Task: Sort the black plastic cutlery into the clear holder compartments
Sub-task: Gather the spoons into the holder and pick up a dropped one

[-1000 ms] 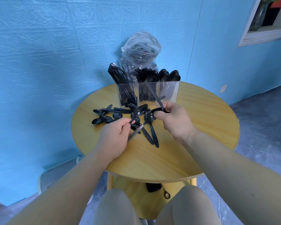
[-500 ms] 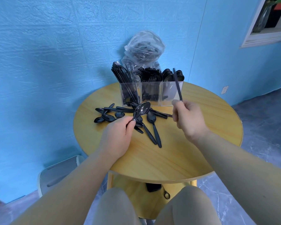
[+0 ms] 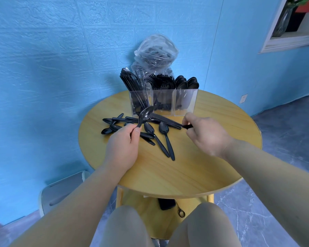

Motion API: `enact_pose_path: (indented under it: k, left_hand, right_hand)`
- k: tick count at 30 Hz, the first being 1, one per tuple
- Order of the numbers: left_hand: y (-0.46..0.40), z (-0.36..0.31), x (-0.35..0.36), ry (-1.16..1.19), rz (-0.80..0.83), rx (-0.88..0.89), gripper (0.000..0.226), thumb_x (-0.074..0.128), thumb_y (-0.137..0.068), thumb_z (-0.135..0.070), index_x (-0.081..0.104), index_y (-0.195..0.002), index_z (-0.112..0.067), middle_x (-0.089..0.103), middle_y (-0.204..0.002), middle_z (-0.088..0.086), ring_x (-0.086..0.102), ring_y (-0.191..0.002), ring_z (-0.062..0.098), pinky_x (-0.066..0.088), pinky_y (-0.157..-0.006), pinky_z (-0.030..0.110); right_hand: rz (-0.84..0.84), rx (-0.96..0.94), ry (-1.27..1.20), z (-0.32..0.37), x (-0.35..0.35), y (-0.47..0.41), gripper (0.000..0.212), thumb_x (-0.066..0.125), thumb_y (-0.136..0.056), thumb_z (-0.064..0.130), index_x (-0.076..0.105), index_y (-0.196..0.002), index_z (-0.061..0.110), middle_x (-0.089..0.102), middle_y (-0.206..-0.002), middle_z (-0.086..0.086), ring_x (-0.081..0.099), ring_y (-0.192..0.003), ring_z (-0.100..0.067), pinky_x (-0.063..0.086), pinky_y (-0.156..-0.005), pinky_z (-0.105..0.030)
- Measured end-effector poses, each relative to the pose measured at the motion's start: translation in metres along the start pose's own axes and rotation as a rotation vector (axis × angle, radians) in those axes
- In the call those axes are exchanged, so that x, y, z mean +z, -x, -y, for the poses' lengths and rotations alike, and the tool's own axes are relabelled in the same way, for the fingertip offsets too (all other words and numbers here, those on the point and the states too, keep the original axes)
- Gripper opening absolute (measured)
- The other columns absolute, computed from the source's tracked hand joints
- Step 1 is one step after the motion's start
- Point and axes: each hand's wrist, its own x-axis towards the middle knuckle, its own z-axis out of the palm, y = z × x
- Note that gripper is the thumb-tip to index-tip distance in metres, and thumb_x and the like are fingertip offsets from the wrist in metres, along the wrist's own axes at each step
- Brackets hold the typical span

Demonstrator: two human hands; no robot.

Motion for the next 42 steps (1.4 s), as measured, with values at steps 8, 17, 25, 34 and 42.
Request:
enact_pose_path:
  k: [8, 17, 25, 34, 42]
  left_hand:
    - [0.0, -0.001, -0.001, -0.111, -0.032, 0.083, 0.023, 0.04, -0.1, -0.026, 0.063, -0.095, -0.021, 0.055, -0.077, -0.009, 0.051, -0.073, 0.012, 0.037, -0.059, 0.026]
    - [0.005, -0.004, -0.001, -0.063, 0.128, 0.225, 0.029, 0.039, -0.1, -0.023, 0.066, -0.104, -0.014, 0.057, -0.085, -0.01, 0.052, -0.08, 0.01, 0.039, -0.068, 0.024]
    - [0.004, -0.005, 0.001, -0.151, 0.14, 0.25, 0.026, 0.047, -0.097, -0.03, 0.067, -0.111, -0.021, 0.058, -0.085, -0.013, 0.055, -0.08, 0.009, 0.04, -0.064, 0.022]
    - [0.004, -0.007, 0.002, -0.253, 0.116, 0.184, 0.033, 0.036, -0.101, -0.03, 0.058, -0.124, -0.02, 0.059, -0.106, -0.006, 0.057, -0.089, 0.014, 0.04, -0.066, 0.027]
    - [0.006, -0.011, -0.001, -0.262, 0.143, 0.244, 0.029, 0.035, -0.101, -0.029, 0.059, -0.113, -0.018, 0.053, -0.085, -0.011, 0.054, -0.076, 0.016, 0.038, -0.06, 0.031]
  right_hand:
    - [-0.13, -0.104, -0.312, 0.003, 0.007, -0.007, 0.019, 0.055, -0.094, 0.01, 0.068, -0.096, 0.024, 0.066, -0.096, 0.003, 0.061, -0.089, -0.014, 0.048, -0.08, -0.026]
    - [-0.291, 0.056, -0.458, 0.028, 0.018, -0.019, 0.026, 0.073, -0.081, 0.019, 0.048, -0.075, 0.021, 0.054, -0.072, 0.007, 0.049, -0.064, -0.011, 0.038, -0.055, -0.017]
    - [-0.296, 0.06, -0.543, 0.032, 0.023, -0.018, 0.019, 0.073, -0.082, 0.019, 0.055, -0.078, 0.024, 0.055, -0.068, 0.015, 0.049, -0.061, 0.001, 0.041, -0.059, -0.012]
    - [-0.313, 0.076, -0.559, 0.034, 0.028, -0.015, 0.026, 0.052, -0.096, 0.012, 0.064, -0.118, 0.013, 0.065, -0.106, 0.0, 0.066, -0.084, -0.012, 0.053, -0.088, -0.031]
    - [-0.354, 0.247, -0.93, 0.037, 0.023, -0.013, 0.019, 0.057, -0.093, 0.009, 0.067, -0.105, 0.02, 0.068, -0.079, 0.004, 0.066, -0.073, -0.011, 0.056, -0.085, -0.036]
